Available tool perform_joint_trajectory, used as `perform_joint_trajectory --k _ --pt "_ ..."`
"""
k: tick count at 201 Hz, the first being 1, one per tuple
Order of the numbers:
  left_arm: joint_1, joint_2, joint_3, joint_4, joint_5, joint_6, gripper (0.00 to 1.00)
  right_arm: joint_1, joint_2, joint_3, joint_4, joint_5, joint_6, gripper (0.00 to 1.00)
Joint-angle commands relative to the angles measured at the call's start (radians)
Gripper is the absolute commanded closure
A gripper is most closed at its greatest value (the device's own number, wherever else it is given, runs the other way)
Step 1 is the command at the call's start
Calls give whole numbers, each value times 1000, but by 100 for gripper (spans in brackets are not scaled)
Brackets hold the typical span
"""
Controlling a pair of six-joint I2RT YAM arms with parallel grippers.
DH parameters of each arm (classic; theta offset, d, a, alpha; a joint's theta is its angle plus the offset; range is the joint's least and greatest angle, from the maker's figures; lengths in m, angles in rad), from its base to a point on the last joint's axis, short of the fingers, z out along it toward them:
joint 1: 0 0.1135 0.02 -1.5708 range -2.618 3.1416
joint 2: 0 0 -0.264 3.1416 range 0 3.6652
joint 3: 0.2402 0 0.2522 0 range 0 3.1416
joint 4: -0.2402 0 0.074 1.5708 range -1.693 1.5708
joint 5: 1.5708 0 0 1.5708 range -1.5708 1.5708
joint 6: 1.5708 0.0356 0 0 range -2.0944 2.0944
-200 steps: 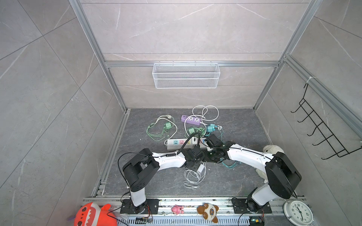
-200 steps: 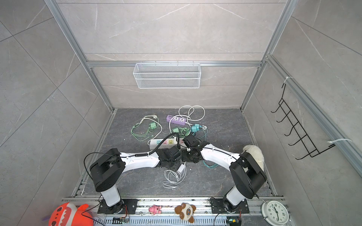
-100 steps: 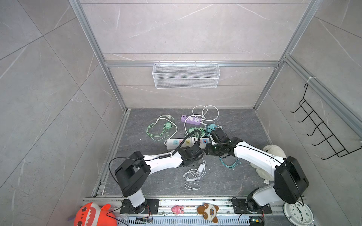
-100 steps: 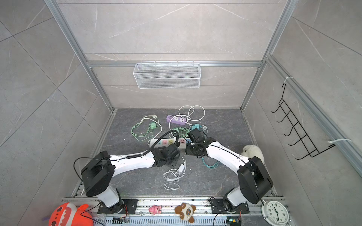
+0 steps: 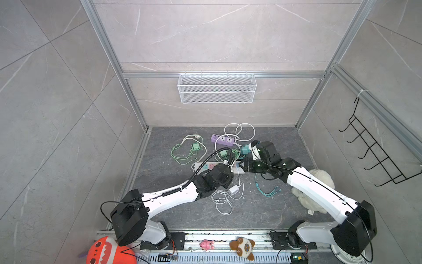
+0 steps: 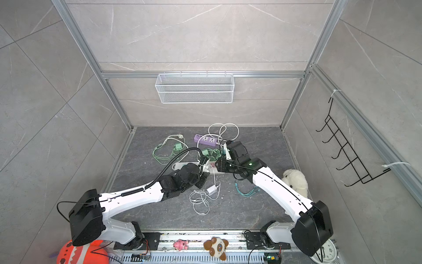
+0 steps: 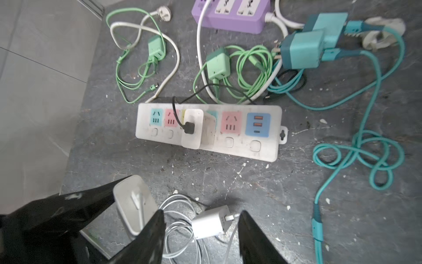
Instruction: Insert the plug
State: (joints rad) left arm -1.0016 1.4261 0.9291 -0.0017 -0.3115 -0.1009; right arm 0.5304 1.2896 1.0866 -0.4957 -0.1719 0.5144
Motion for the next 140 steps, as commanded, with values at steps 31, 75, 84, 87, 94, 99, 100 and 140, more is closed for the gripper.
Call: perform_joint_trajectory --k 31,75,84,87,94,99,100,140 --pt "0 46 -74 429 87 180 66 -71 -18 33 20 -221 -15 46" --pt "0 85 -62 481 89 227 67 -78 58 62 -17 -285 -50 46" --pt "0 83 -68 494 89 228 67 -79 70 64 -23 -285 -55 46" --pt "0 83 -68 497 90 228 67 -79 72 64 -23 -287 -57 46" --pt "0 80 -70 497 93 228 67 -79 80 63 -21 -289 -62 45" --pt "0 77 -72 497 96 230 67 -79 84 63 -23 -290 -66 45" --pt "0 77 -72 497 97 230 67 -79 85 64 -23 -290 -67 45" --pt "1 68 -75 493 103 234 67 -80 127 61 -6 -361 -80 49"
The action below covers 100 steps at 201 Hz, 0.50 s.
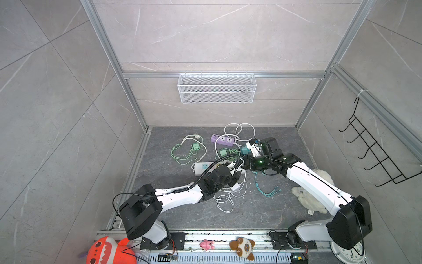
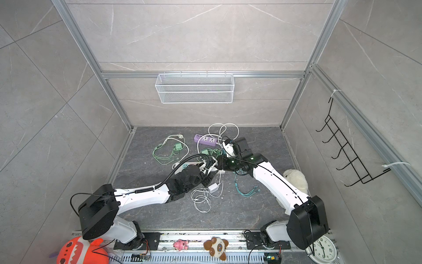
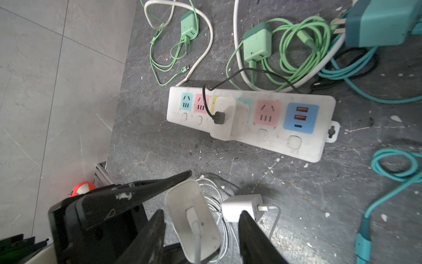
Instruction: Insert the plug
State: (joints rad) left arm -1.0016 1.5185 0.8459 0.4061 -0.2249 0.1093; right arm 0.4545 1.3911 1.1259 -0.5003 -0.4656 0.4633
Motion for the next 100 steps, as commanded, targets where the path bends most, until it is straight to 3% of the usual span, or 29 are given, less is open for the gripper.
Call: perform_joint_trajectory --k 1,21,100 --pt "0 -24 8 85 16 24 67 -4 26 22 0 -69 -28 50" --pt "1 -24 5 92 13 26 67 -3 27 15 2 -96 -33 54" --pt "4 -27 10 115 5 62 67 -4 72 1 -17 -161 -60 55"
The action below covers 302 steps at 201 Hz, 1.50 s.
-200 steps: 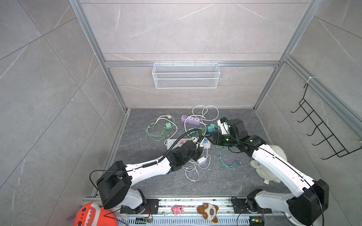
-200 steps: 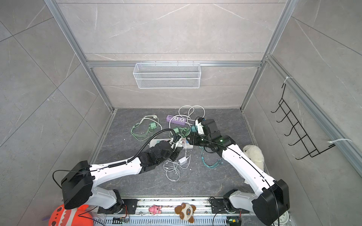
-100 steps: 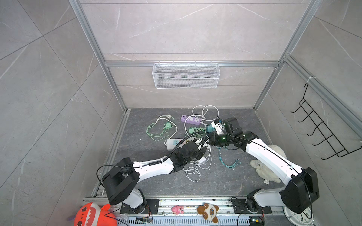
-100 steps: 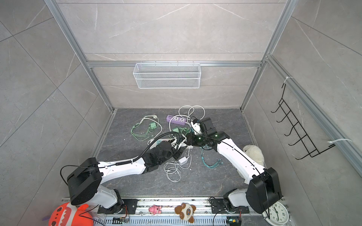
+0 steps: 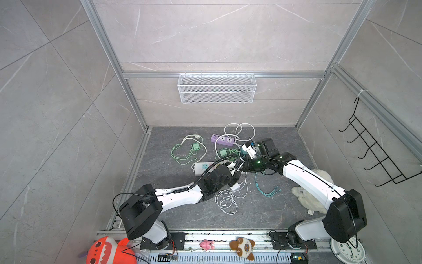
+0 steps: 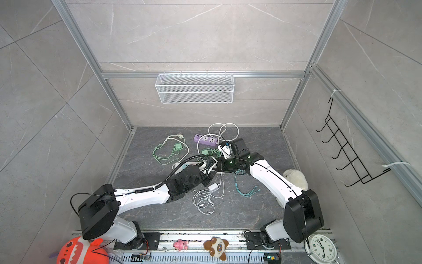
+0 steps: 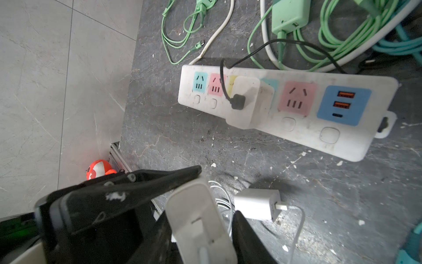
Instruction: Insert the plug
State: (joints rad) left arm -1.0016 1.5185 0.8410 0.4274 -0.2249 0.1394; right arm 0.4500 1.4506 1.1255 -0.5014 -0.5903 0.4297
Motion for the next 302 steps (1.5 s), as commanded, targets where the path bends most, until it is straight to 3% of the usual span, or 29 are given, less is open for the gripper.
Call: perform_joint_trajectory --k 1,15,39,73,100,134,146,157,198,245,302 --pt "4 -28 15 95 5 32 67 1 12 2 -16 -38 -27 55" --pt "7 -31 19 92 22 40 67 1 15 2 -14 -38 -31 57" --pt "6 -23 39 64 24 30 63 0 19 5 -9 -51 -33 74" --pt "6 -38 45 22 -69 -3 14 0 18 28 -41 8 -49 87" --pt "6 -71 48 -48 -113 0 1 0 28 80 -93 171 -62 89" --pt "8 -130 31 -139 -215 -6 0 -4 45 128 -92 307 -117 89" --pt "25 -153 18 -185 -297 -42 0 -4 64 145 -83 331 -163 89" --pt "59 -176 4 -246 -306 -100 1 -4 93 161 -80 348 -200 89" --pt "233 -236 -61 -458 -215 -362 18 -7 265 314 -164 486 -213 90" --pt "333 -149 -107 -528 -164 -507 22 -18 410 443 -204 607 -198 90" --pt "351 -89 -147 -480 -89 -586 26 -29 540 568 -187 649 -192 90"
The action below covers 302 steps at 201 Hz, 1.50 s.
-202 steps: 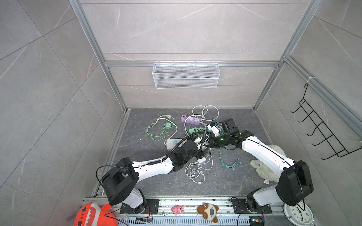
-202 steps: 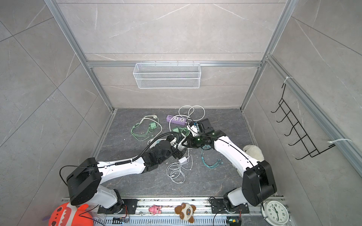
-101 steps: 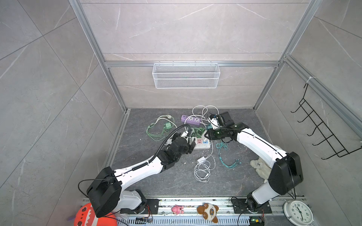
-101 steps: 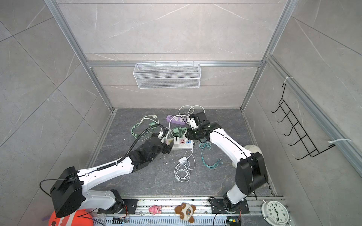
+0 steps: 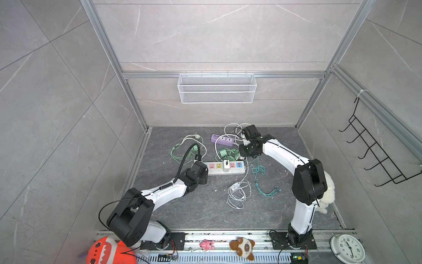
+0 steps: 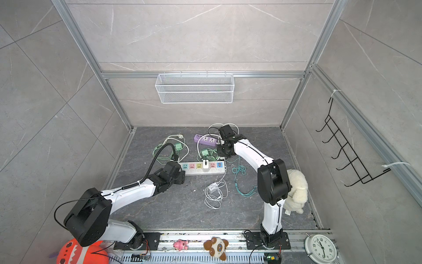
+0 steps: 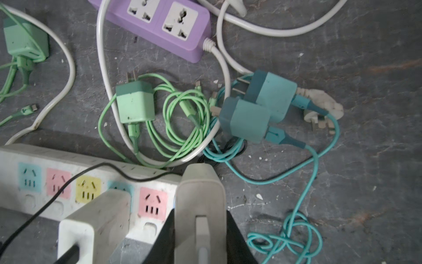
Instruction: Insert the plug
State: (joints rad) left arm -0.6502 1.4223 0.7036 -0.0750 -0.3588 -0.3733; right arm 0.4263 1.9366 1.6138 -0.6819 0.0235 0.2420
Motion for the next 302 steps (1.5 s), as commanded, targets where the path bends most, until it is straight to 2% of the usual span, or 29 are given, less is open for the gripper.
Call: perform_joint_trajectory --k 1,39,70,126,163,175,203,234,265,288,302 --pt "0 8 -11 23 45 -75 26 -6 57 83 -8 34 -4 90" --pt "3 49 -31 39 60 -106 28 -6 139 138 -14 11 -3 90" --pt "31 98 -17 29 76 -134 29 -6 130 92 -5 2 2 90" --pt "99 168 1 76 87 -136 31 -7 -26 -127 36 -62 38 90" --pt "124 228 55 111 97 -103 31 -4 -156 -271 66 -170 61 90" --pt "129 255 83 112 100 -91 31 -4 -197 -302 74 -174 58 90" --pt "145 323 137 140 127 -70 32 -5 -270 -318 62 -118 6 89" --pt "146 339 149 178 137 -66 33 -4 -327 -324 50 -134 -86 89" --pt "153 378 200 212 160 -51 33 -4 -365 -318 -14 -93 -120 88" --pt "153 412 254 204 188 -36 33 11 -405 -355 12 -194 -196 88" --pt "155 432 271 215 191 -28 33 46 -398 -357 16 -202 -246 88"
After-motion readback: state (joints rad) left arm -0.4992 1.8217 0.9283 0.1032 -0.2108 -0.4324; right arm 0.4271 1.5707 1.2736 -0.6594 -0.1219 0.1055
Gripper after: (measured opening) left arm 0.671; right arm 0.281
